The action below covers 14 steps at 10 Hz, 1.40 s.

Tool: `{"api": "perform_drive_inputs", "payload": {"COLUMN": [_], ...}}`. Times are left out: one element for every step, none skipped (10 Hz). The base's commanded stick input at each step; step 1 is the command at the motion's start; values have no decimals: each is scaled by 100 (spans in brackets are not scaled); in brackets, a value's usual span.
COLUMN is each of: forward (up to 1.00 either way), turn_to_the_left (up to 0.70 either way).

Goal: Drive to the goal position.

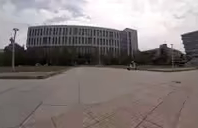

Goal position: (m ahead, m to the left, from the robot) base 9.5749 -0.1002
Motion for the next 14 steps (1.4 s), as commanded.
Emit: {"api": "perform_drive_inputs", "payload": {"forward": [70,70,70,70,70,70,70,70,70,70,70,70,70,70], "turn_to_the_left": [0,0,0,0,0,0,0,0,0,0,0,0,0,0]}}
